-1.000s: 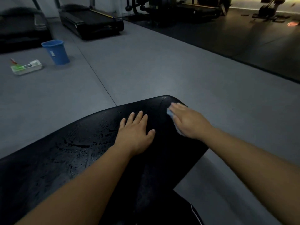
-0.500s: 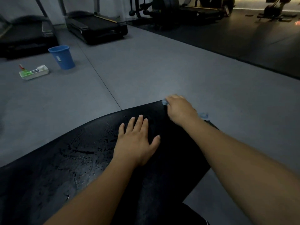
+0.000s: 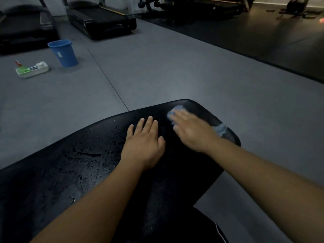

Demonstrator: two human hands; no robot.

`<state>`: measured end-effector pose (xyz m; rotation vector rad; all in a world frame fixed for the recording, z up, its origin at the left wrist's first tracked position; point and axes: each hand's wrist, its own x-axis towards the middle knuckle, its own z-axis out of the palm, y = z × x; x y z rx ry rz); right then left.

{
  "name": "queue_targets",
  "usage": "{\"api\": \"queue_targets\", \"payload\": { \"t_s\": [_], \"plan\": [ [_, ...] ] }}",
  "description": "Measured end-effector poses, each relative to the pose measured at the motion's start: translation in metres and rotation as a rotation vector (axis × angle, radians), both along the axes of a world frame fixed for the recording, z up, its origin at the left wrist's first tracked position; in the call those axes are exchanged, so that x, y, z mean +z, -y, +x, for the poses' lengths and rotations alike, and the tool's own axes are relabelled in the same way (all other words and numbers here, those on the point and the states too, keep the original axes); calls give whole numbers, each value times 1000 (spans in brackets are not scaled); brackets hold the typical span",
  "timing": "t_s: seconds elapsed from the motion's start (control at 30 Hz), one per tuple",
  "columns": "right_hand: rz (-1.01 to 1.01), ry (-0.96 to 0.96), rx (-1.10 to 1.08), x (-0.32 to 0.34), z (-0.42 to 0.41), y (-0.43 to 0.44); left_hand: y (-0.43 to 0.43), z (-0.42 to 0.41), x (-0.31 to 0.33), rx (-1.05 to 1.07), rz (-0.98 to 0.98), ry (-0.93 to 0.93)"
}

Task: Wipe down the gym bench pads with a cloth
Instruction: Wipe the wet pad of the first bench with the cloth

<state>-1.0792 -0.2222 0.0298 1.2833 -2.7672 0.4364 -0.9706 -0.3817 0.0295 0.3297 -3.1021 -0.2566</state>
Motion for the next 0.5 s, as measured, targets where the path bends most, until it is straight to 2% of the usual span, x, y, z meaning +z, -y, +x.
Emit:
{"api": "queue_targets", "payload": {
  "t_s": [0.07,0.1,0.17,0.27,0.3,0.43,0.5],
  "plan": [
    [-14,58,147,0,35,-41,0,0,0,0,7,-2],
    [6,58,139,0,35,-57,0,1,1,1,10,-6],
    [-12,54,-28,-1,10,-71,-1,2,0,-2,17,-12],
    [-34,34,-269,1,-2,-45,0,5,0,2,17,-18],
    [-27,38,-249,4,13,-34,0,5,0,4,17,-15],
    [-36,143,141,9,90,-50,4,2,5,-27,12,17],
    [-15,116,130,11,68,-69,14,2,9,-86,14,75]
  ]
}}
